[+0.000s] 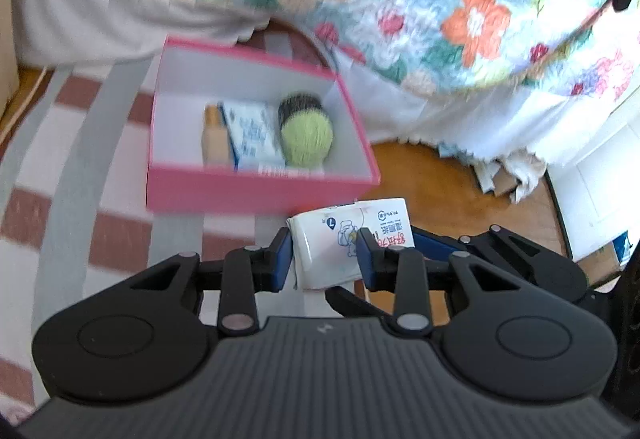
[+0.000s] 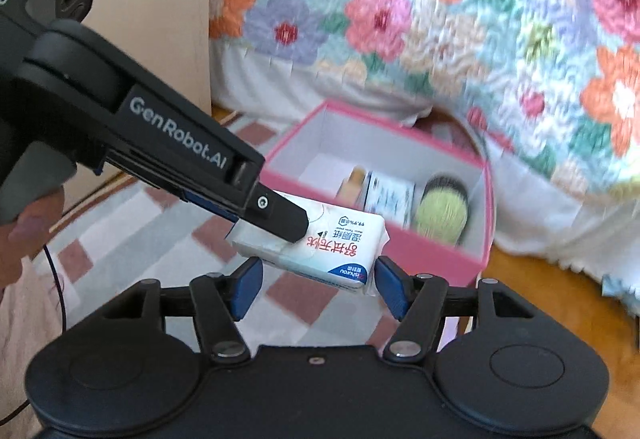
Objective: Organize objects
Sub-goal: 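Carry the tissue pack with the left tool into the pink box and release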
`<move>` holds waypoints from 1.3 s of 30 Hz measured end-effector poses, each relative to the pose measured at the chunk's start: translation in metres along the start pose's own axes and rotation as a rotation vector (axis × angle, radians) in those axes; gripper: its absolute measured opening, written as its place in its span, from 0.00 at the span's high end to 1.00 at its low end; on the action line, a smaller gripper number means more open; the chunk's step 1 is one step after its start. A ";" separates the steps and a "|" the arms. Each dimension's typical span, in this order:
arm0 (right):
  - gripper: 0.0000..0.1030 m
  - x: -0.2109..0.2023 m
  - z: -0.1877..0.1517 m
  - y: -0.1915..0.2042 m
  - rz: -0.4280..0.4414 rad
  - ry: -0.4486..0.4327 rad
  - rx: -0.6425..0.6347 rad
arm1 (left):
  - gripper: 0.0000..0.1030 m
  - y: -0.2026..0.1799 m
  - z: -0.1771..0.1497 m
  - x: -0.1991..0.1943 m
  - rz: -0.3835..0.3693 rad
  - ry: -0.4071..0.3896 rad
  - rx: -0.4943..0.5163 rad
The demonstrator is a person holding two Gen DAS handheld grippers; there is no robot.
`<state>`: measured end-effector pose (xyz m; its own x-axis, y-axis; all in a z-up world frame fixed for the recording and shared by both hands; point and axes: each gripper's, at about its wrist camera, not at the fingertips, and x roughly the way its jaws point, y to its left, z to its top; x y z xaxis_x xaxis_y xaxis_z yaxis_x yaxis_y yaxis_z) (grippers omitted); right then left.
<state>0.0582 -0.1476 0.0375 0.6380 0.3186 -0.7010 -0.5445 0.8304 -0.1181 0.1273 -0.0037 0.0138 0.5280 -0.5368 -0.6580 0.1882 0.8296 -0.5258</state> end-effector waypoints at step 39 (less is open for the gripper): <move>0.33 0.208 0.027 -0.131 0.087 0.190 0.320 | 0.59 0.075 0.090 0.198 0.176 0.151 -0.134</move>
<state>0.2772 -0.1779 -0.0737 0.4683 0.3288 -0.8201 -0.3751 0.9144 0.1524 0.3204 -0.0338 -0.1073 0.4119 -0.4111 -0.8133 -0.0125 0.8898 -0.4561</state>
